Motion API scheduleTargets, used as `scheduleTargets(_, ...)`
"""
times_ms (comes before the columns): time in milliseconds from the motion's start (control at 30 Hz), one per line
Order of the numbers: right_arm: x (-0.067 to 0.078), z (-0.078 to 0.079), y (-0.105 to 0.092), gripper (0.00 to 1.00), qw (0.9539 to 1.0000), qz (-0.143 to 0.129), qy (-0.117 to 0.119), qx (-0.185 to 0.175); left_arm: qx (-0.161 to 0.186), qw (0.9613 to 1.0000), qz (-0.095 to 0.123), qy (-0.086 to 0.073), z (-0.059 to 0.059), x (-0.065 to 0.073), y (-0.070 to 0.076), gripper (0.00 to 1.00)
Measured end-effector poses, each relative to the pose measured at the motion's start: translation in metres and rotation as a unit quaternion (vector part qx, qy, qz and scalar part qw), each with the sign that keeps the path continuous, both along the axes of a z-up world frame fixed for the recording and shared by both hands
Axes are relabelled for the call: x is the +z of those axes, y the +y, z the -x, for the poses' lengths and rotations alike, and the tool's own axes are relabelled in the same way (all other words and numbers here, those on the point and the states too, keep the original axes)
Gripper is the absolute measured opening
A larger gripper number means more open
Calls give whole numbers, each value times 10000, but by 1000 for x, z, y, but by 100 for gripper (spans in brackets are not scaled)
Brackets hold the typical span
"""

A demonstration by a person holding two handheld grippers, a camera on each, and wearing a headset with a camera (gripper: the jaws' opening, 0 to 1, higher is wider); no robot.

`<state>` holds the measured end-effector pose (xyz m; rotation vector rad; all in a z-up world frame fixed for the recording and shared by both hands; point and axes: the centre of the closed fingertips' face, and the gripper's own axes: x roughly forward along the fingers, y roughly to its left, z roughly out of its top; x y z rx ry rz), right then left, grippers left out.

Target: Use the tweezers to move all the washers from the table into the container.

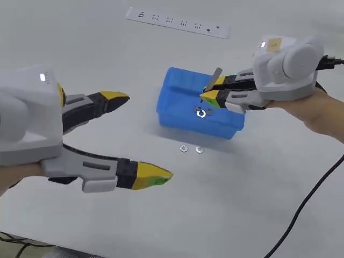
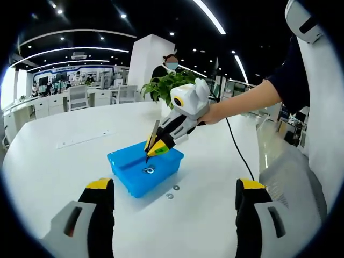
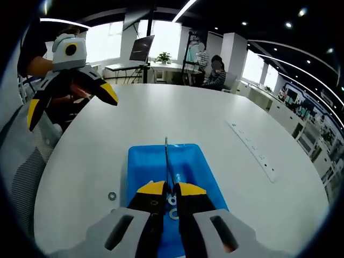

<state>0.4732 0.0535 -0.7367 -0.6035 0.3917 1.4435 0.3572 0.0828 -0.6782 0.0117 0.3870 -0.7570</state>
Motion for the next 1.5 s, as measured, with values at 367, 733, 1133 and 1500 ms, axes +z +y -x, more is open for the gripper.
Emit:
scheduleTargets(367, -1, 17, 3, 8, 9987, 231, -278, 362, -210, 9977, -199, -616, -75, 7, -16, 66)
scheduleTargets(733, 3, 22, 3, 8, 9977, 224, -363, 533, -1413, 9839, -821, -719, -97, 0, -61, 43)
scheduleTargets(1133, 3, 23, -4, 8, 9978, 244, -324, 520, -1954, 9716, -1032, -844, -92, 4, -72, 10)
scheduleTargets(1500, 4, 25, -6, 8, 9976, 270, -321, 542, -2130, 9649, -1170, -1001, -87, 6, -71, 7)
